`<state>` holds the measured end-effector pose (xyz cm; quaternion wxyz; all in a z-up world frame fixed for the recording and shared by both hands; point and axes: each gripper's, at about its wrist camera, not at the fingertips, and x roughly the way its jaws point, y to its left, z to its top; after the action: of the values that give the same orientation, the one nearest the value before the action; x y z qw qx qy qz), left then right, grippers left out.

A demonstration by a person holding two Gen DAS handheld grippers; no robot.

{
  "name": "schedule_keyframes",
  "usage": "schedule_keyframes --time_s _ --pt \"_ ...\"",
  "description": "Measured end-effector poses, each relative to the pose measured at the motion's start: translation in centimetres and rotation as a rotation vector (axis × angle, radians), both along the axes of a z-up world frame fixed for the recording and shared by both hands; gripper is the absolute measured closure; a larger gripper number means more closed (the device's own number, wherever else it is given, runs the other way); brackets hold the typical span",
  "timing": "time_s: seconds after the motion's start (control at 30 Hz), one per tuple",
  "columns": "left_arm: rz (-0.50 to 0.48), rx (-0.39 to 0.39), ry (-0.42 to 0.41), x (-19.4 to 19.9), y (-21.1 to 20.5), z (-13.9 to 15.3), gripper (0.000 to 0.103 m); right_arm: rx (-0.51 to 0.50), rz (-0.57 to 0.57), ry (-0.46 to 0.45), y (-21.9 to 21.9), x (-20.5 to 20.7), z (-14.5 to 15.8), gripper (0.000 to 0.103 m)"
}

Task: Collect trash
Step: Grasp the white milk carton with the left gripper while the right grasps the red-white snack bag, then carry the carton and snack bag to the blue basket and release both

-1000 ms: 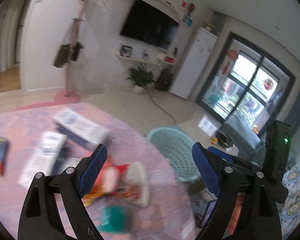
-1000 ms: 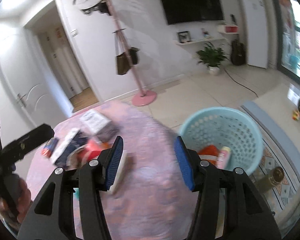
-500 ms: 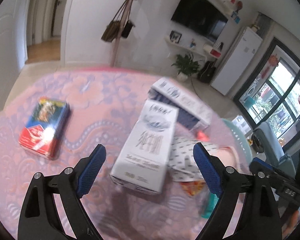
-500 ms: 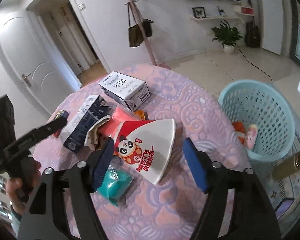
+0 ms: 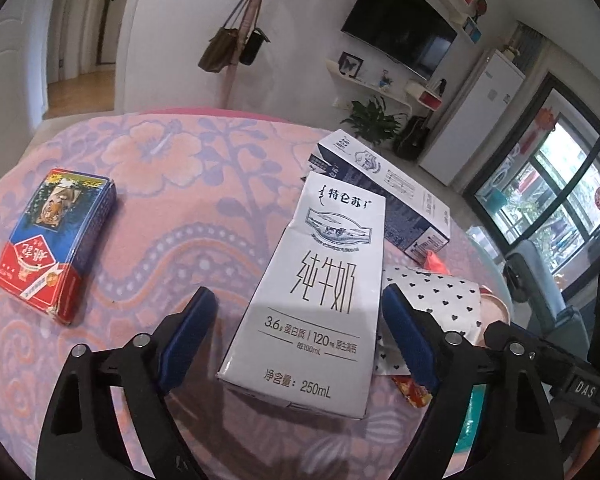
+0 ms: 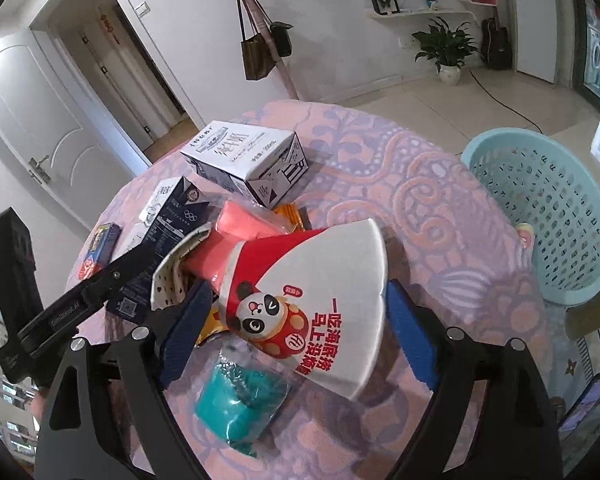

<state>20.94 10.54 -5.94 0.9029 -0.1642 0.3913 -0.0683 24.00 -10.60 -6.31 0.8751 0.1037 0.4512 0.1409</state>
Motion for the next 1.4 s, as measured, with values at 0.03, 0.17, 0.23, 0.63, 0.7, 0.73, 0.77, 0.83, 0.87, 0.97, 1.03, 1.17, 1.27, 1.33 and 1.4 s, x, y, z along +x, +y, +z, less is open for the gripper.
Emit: schedule_keyframes --time_s 0.03,0.17,0.23,0.63,0.7,0.73,0.77,0.83,0.87,0.97,1.03,1.17,1.27,1.33,1.4 --pt "0.002 0.01 0.0 0.0 -0.3 0.0 0.023 -0.008 -0.004 -0.005 0.2 0.0 -0.2 0.02" --pt "0.013 0.085 0.006 0.0 -1.4 0.2 0.028 -0.046 -0.022 -0.029 0.3 -0.5 -0.9 0.02" --pt "0.01 0.112 0.006 0.0 -1.8 0.4 0.037 -0.039 -0.019 -0.053 0.3 -0.9 -0.6 0.022" --pt "0.012 0.101 -0.139 -2.6 -1.9 2.3 0.051 -0.045 0.021 -0.282 0.7 -4.2 1.8 0.027" --pt "0.015 0.082 -0.172 -3.2 -1.7 3.0 0.051 -0.029 0.015 -0.29 0.4 -4.3 2.1 0.027" --pt "0.016 0.072 -0.186 -3.5 -1.8 3.3 0.051 -0.023 0.015 -0.289 0.3 -4.3 2.3 0.027" --pt "0.018 0.063 -0.199 -3.8 -1.8 3.7 0.051 -0.015 0.016 -0.288 0.1 -4.3 2.4 0.027" --pt "0.012 0.054 -0.23 -4.6 -2.4 4.8 0.051 -0.013 0.018 -0.293 -0.4 -4.5 2.8 0.027" --pt "0.002 0.054 -0.245 -5.0 -2.7 5.4 0.051 -0.02 0.015 -0.306 -0.6 -4.7 3.2 0.027" --pt "-0.036 0.052 -0.282 -5.8 -4.4 7.2 0.051 -0.019 -0.002 -0.342 -2.0 -5.2 4.8 0.027" --pt "-0.065 0.043 -0.304 -6.0 -5.7 8.4 0.051 -0.016 -0.019 -0.362 -2.9 -5.4 5.9 0.027" --pt "-0.119 0.047 -0.345 -6.2 -8.9 10.7 0.051 -0.025 -0.072 -0.404 -5.8 -5.4 7.9 0.027" --pt "-0.149 0.056 -0.361 -6.0 -11.0 11.6 0.051 -0.026 -0.12 -0.426 -8.4 -5.2 8.9 0.027" --pt "-0.175 0.054 -0.364 -5.4 -12.7 12.1 0.051 -0.031 -0.149 -0.433 -10.0 -4.9 9.3 0.027" --pt "-0.199 0.055 -0.362 -4.8 -14.5 12.4 0.051 -0.051 -0.187 -0.436 -11.8 -4.5 9.5 0.027"
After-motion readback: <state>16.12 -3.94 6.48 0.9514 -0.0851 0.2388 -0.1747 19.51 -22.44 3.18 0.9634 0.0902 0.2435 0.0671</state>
